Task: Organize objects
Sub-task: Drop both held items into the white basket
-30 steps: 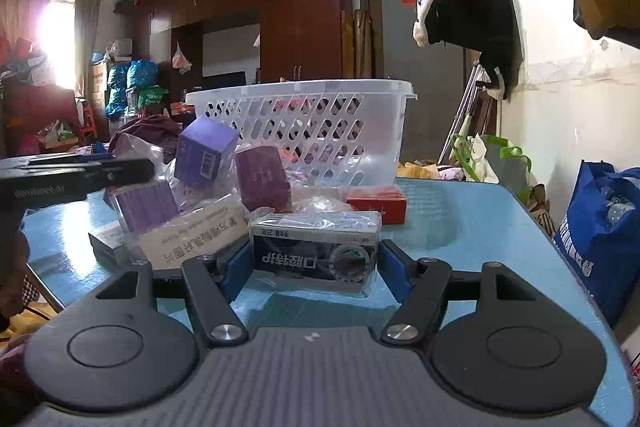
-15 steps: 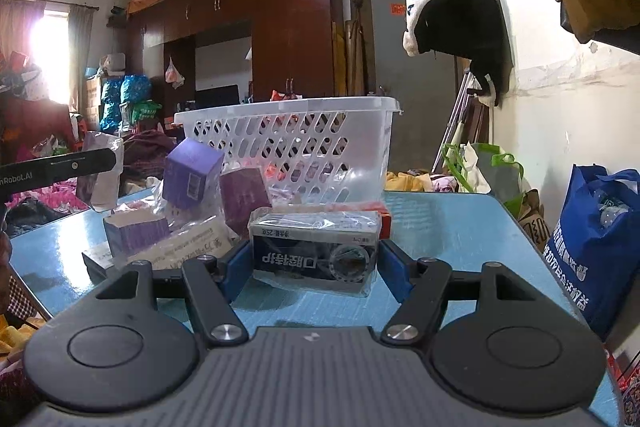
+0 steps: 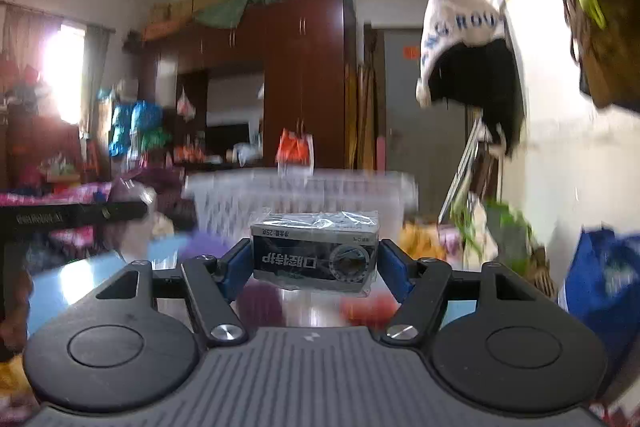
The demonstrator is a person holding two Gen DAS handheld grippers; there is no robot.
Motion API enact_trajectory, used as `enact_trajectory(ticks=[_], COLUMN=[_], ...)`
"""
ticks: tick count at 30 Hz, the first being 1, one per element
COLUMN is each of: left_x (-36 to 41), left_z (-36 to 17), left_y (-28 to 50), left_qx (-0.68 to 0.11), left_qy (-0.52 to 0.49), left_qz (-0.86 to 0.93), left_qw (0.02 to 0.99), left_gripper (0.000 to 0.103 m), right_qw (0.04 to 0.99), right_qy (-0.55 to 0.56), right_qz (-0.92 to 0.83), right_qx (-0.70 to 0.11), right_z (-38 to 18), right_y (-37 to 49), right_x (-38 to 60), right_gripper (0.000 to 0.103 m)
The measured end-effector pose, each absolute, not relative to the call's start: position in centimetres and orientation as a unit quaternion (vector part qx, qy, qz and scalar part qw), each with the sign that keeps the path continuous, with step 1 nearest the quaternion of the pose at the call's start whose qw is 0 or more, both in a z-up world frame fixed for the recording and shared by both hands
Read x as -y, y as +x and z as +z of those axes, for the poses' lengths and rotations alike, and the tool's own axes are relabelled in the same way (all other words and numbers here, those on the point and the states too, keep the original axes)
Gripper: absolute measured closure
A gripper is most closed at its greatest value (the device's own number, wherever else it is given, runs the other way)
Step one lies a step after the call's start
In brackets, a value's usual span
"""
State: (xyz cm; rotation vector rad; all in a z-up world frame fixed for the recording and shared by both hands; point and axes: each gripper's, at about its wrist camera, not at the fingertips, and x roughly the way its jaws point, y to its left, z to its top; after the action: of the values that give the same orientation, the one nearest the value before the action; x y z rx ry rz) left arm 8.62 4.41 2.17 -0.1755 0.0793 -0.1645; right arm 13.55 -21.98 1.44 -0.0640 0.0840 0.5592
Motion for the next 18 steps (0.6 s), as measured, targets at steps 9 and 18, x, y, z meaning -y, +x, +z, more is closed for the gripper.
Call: enact_trajectory(ticks=[9, 18], left_x=[-4.4, -3.9], left_z=[8.8, 8.8], left_y=[20.4, 25.0], left_qx=[-0.108, -0.15], left_qy=[-0.125, -0.132], left_qz=[-0.07, -0.049], left_qw=[0.984, 0.979], left_gripper=[0.051, 0.049], right_qw=[0.967, 0.961], right_qy=[-0.061, -0.079], right_qz=[0.245, 0.252], right_qx=[-0.029, -0.081], right_z=[6.1, 5.0], right_y=[23.7, 27.1], right_x=[16.6, 15.0], right_gripper=[0.033, 0.032])
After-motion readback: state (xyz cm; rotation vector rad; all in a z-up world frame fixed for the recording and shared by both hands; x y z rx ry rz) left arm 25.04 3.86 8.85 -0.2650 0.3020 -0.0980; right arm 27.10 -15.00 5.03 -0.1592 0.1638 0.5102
